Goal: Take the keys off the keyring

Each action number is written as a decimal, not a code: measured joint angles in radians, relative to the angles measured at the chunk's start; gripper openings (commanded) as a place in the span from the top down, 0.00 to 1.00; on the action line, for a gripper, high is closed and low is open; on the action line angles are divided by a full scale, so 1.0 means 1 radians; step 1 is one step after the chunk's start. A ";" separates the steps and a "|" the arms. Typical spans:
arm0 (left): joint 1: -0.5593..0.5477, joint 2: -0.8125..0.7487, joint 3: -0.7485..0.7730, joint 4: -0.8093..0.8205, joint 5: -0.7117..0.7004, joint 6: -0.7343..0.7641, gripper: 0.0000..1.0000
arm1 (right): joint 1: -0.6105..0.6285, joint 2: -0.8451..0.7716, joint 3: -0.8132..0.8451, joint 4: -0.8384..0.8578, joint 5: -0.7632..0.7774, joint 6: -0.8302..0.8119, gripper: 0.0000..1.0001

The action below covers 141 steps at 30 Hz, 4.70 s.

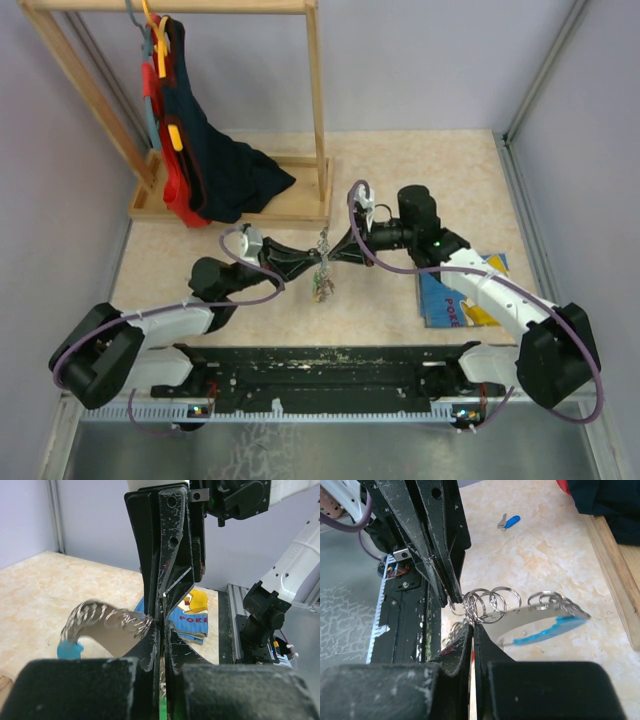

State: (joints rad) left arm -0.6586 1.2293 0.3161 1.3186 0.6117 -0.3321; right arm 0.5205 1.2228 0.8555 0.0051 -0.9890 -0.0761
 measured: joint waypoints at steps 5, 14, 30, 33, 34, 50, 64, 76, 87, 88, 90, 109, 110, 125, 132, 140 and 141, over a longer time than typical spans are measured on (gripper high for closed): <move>-0.007 0.039 -0.001 0.022 -0.045 -0.060 1.00 | 0.000 0.007 -0.023 0.035 0.035 0.029 1.00; -0.043 0.162 -0.077 0.190 -0.186 -0.121 1.00 | 0.000 0.016 -0.055 0.089 0.074 0.097 1.00; -0.038 0.309 -0.073 0.205 -0.176 -0.191 1.00 | -0.006 0.034 -0.064 0.088 0.113 0.032 0.99; -0.018 0.303 -0.073 0.205 -0.159 -0.192 1.00 | -0.006 0.046 -0.055 0.018 0.080 -0.070 0.75; -0.011 0.303 -0.073 0.205 -0.154 -0.193 1.00 | -0.006 0.050 -0.055 -0.003 0.069 -0.104 0.67; 0.053 0.154 0.044 0.141 0.005 -0.183 1.00 | 0.008 0.087 -0.158 0.150 0.004 -0.224 0.42; 0.054 0.156 0.131 0.049 0.074 -0.237 1.00 | 0.021 0.053 -0.101 0.195 -0.067 -0.079 0.56; 0.047 0.172 0.150 0.034 0.077 -0.273 1.00 | 0.033 0.053 -0.101 0.198 0.007 -0.015 0.63; 0.041 0.190 0.160 0.026 0.079 -0.278 1.00 | 0.033 0.053 -0.083 0.190 0.032 -0.005 0.70; 0.041 0.190 0.160 0.025 0.080 -0.278 1.00 | 0.033 0.053 -0.081 0.189 0.032 -0.005 0.71; 0.041 0.190 0.161 0.024 0.081 -0.278 1.00 | 0.033 0.051 -0.081 0.188 0.035 -0.005 0.76; 0.041 0.190 0.161 -0.003 0.076 -0.278 1.00 | 0.033 0.046 -0.068 0.127 0.014 -0.060 0.90; 0.041 0.190 0.161 -0.003 0.077 -0.278 1.00 | 0.033 0.046 -0.068 0.126 0.014 -0.063 0.90; 0.039 0.179 0.161 -0.002 0.081 -0.293 1.00 | 0.033 0.046 -0.068 0.124 -0.011 -0.080 0.79; 0.039 0.178 0.160 -0.002 0.081 -0.299 1.00 | 0.033 0.045 -0.068 0.121 -0.013 -0.082 0.97; 0.039 0.176 0.160 0.006 0.084 -0.304 1.00 | 0.026 0.040 -0.068 0.121 -0.015 -0.085 1.00; 0.039 0.175 0.158 0.010 0.084 -0.304 1.00 | 0.024 0.039 -0.067 0.121 -0.016 -0.083 1.00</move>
State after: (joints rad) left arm -0.6201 1.4044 0.4736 1.3281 0.6960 -0.6361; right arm 0.5449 1.2621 0.7883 0.1257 -1.0046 -0.1593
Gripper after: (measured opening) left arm 0.020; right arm 0.009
